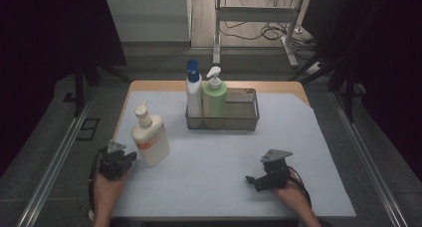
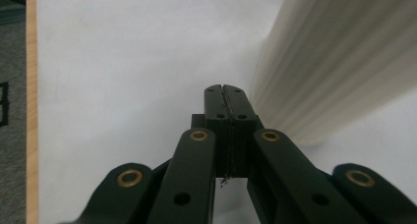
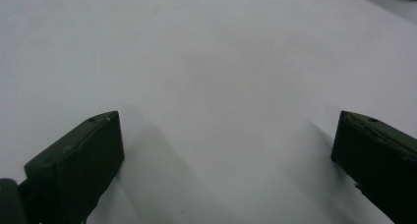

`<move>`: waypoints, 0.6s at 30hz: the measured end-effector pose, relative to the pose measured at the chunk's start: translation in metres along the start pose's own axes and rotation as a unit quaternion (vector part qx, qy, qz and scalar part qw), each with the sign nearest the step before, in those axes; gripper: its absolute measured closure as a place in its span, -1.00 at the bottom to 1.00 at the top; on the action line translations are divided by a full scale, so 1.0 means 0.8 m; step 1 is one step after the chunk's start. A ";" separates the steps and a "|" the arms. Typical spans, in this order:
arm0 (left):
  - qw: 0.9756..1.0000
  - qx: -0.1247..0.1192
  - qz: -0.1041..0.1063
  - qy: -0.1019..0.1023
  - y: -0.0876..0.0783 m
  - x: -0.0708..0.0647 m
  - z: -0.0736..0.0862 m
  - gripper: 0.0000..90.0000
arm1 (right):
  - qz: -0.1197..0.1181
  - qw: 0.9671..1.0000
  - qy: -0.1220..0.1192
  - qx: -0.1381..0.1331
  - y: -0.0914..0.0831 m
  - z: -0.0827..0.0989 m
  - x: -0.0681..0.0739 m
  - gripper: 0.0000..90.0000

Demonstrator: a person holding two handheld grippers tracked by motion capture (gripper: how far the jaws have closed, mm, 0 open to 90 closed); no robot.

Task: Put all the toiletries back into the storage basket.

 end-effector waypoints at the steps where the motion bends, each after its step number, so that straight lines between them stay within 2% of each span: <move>1: 1.000 -0.003 0.002 -0.002 0.002 0.000 -0.003 0.98 | 0.000 1.000 0.000 0.000 0.000 0.000 0.000 -1.00; 10: 0.999 -0.008 0.043 -0.001 0.015 -0.009 -0.026 0.98 | 0.000 1.000 0.000 0.000 0.000 0.000 0.000 -1.00; 13: 0.999 -0.005 0.039 0.006 0.017 -0.009 -0.027 0.98 | 0.000 1.000 0.000 0.000 0.000 0.000 0.000 -1.00; 18: 0.999 0.004 0.044 -0.002 0.023 -0.012 -0.020 0.99 | -0.001 1.000 0.000 0.000 0.000 0.000 0.000 -1.00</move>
Point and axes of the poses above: each handheld gripper's, and its own axes: y roughly forward along the jaws, z roughly out of its underside, x roughly to its left, the point moved 7 cm from there along y, roughly forward along the jaws, and after that the axes turned 6 degrees about -y, right-handed, at the moved point
